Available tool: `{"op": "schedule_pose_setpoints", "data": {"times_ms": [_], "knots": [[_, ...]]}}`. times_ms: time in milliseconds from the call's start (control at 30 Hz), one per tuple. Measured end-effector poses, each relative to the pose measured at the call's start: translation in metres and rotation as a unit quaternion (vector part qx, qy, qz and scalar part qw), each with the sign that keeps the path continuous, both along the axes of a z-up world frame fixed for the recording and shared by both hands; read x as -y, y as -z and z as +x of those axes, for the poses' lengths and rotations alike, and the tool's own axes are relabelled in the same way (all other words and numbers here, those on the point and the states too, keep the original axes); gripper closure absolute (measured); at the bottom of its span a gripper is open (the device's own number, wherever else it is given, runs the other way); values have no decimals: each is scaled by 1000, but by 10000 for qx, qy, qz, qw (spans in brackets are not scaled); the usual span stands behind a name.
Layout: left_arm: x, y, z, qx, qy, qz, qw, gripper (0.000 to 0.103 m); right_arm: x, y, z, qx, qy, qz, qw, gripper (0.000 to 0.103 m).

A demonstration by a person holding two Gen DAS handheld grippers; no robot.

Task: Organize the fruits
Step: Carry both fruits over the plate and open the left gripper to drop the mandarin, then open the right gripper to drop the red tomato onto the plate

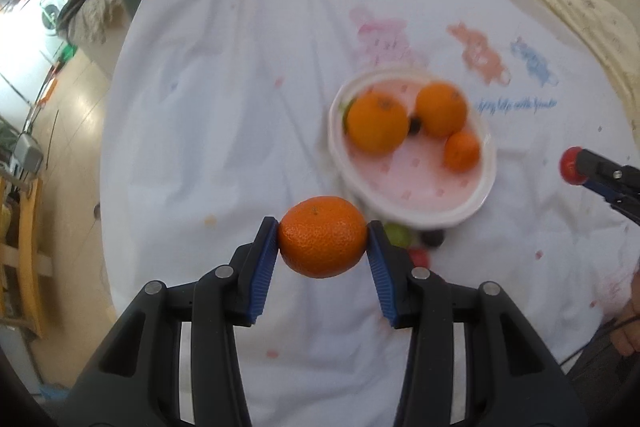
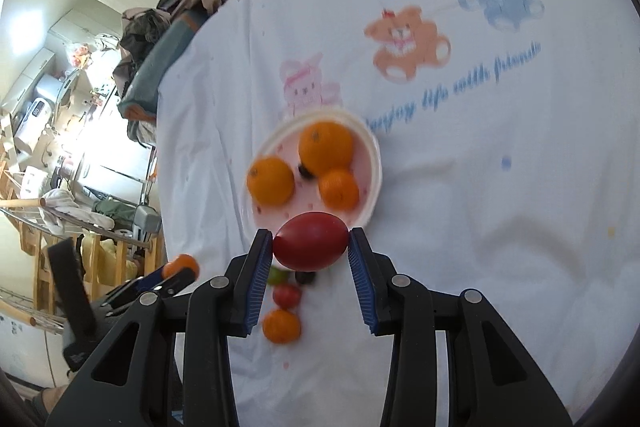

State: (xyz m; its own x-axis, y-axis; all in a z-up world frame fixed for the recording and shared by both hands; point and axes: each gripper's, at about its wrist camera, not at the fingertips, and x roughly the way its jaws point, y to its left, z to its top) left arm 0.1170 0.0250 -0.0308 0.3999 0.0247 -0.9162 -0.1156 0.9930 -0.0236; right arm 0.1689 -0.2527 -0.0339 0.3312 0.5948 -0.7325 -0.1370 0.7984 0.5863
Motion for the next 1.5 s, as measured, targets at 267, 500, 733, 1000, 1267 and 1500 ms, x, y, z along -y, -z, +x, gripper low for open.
{"op": "schedule_pose_setpoints", "data": {"times_ms": [267,500,733,1000,1267,1500], "knots": [[27,19,53,-232,170,-355,9990,63,-10,2,54,32,-125,-281,9995,62],[58,43,70,-348,514,-274,9977,63,-21,36,74,-236,-317,-492,9980,62],[65,67,93,-550,543,-334,9965,63,-25,63,88,-466,-379,-554,9967,62],[71,87,104,-811,566,-401,9943,61,-34,82,93,-595,-418,-665,9951,61],[75,90,107,-872,636,-431,9932,51,-33,82,93,-567,-372,-670,9954,55],[73,78,104,-662,598,-426,9951,16,-33,74,93,-454,-326,-525,9971,27]]}}
